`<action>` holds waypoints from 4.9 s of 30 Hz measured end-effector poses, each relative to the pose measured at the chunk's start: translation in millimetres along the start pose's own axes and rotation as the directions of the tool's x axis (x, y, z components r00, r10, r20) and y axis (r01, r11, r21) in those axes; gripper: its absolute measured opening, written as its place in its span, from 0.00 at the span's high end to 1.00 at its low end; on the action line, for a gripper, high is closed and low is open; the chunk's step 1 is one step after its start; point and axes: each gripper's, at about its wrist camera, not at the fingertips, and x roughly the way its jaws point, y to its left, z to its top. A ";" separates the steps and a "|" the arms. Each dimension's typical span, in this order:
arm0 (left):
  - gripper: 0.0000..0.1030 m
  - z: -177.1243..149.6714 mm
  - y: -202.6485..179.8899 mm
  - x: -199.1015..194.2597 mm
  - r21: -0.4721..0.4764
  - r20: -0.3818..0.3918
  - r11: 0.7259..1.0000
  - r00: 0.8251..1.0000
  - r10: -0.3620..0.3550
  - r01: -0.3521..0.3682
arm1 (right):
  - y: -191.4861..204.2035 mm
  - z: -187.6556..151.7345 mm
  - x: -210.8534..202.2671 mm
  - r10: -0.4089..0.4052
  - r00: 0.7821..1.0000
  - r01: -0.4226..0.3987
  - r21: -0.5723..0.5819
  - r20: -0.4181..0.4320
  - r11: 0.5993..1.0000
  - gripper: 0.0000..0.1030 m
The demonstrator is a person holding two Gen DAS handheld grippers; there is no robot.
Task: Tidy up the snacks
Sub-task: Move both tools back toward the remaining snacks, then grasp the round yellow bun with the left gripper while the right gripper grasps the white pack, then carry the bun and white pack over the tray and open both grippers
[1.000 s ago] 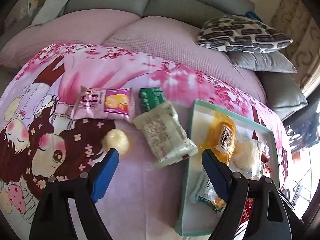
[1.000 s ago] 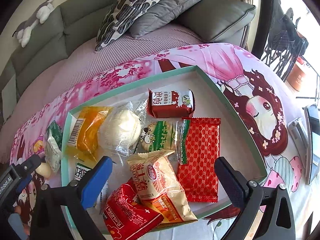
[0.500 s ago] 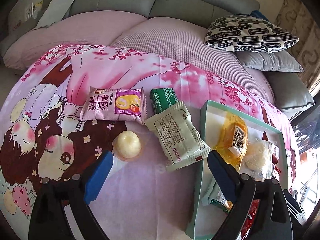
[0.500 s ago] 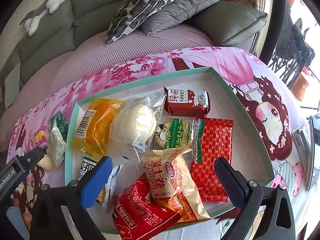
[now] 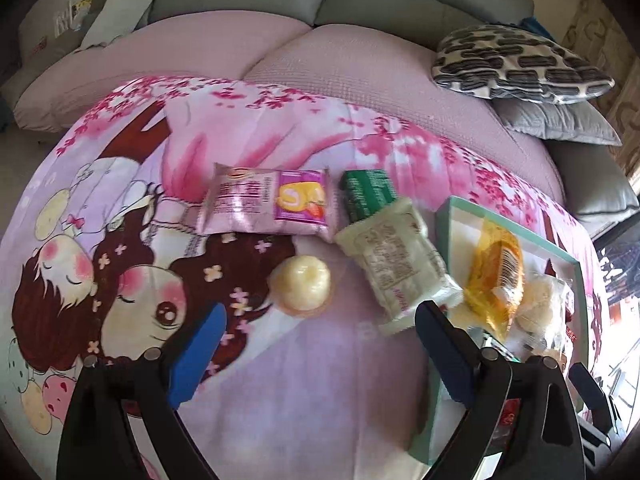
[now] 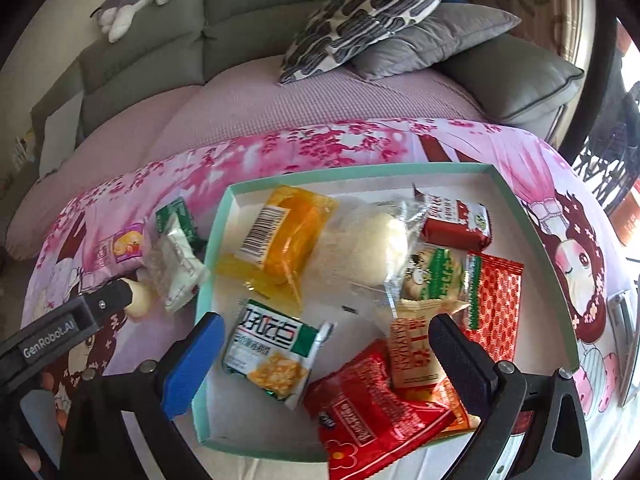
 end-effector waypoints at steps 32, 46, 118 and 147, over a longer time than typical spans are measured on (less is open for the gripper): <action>0.07 16.7 75.4 14.8 -0.131 -0.025 0.991 0.999 0.023 -0.026 | 106.5 4.8 19.2 0.157 0.984 -0.123 -0.324 0.082 0.938 0.06; 0.07 23.9 92.5 35.6 -0.206 -0.034 0.978 0.999 -0.007 0.000 | 128.0 7.2 48.3 0.134 0.990 -0.104 -0.406 0.047 0.908 0.14; 0.57 20.7 71.7 57.9 -0.109 -0.102 0.987 0.989 0.106 -0.117 | 144.6 -5.8 63.7 0.026 0.999 -0.004 -0.502 0.038 0.865 0.46; 0.58 17.4 80.7 3.2 -0.202 0.004 0.976 0.996 -0.086 0.085 | 95.7 7.9 -2.1 0.098 0.987 -0.050 -0.339 0.124 0.939 0.47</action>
